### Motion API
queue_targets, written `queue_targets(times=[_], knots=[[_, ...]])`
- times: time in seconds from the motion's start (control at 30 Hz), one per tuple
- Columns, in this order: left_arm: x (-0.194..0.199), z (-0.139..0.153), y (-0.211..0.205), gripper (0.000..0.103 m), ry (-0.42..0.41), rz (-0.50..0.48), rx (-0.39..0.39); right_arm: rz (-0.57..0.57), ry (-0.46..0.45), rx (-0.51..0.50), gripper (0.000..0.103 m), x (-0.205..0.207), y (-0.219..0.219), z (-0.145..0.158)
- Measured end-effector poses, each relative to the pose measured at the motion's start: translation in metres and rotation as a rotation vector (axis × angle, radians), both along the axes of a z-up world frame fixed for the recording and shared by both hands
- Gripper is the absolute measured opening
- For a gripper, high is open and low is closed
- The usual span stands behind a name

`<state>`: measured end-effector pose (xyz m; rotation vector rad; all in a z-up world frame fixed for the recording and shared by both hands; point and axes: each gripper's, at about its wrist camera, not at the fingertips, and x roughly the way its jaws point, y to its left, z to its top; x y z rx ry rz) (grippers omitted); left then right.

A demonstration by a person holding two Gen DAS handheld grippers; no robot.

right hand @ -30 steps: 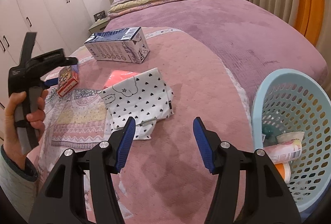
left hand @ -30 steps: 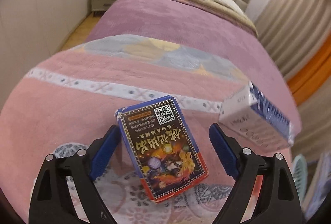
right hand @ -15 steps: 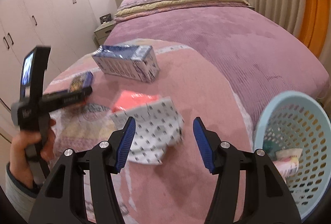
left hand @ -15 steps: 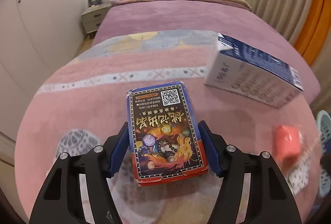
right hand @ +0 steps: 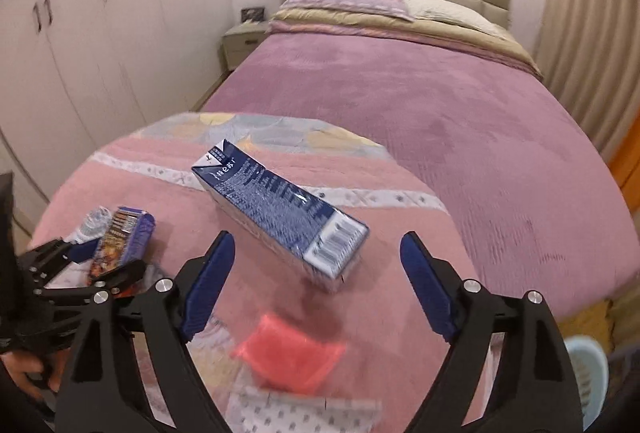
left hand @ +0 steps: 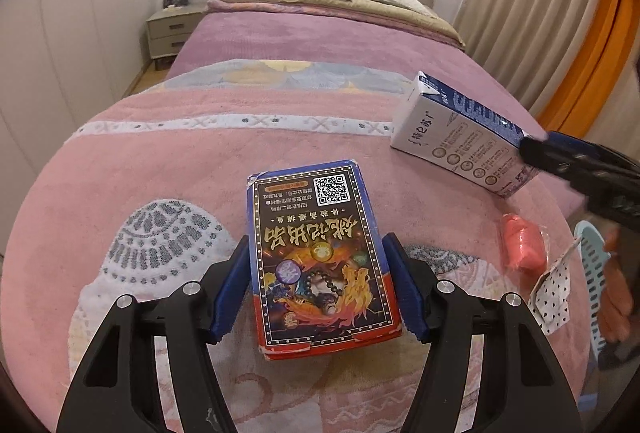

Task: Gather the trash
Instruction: 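Grasp the colorful card box with left tool while right tool grasps blue-white carton, then carry card box and carton over the blue basket and release both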

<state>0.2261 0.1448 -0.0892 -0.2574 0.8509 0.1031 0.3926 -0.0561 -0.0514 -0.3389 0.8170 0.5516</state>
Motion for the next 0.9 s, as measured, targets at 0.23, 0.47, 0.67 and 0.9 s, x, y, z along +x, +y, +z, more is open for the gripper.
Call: queue_targets(times=[0.23,0.47,0.67,0.9], knots=[[-0.001,-0.002,0.0,0.063,-0.019,-0.009,0.001,0.054,0.031,-0.059,0.081,0.026,0.024,-0.016],[-0.003,-0.002,0.004,0.063,-0.027,-0.007,-0.018,0.112,0.117,-0.028,0.062,0.03,0.032,-0.027],[-0.001,0.0,0.007,0.063,-0.034,-0.009,-0.025,0.114,0.169,0.04,0.039,0.011,0.037,-0.022],[-0.015,0.023,-0.007,0.062,-0.104,-0.056,0.001,0.102,0.124,0.115,0.036,-0.023,0.026,0.007]])
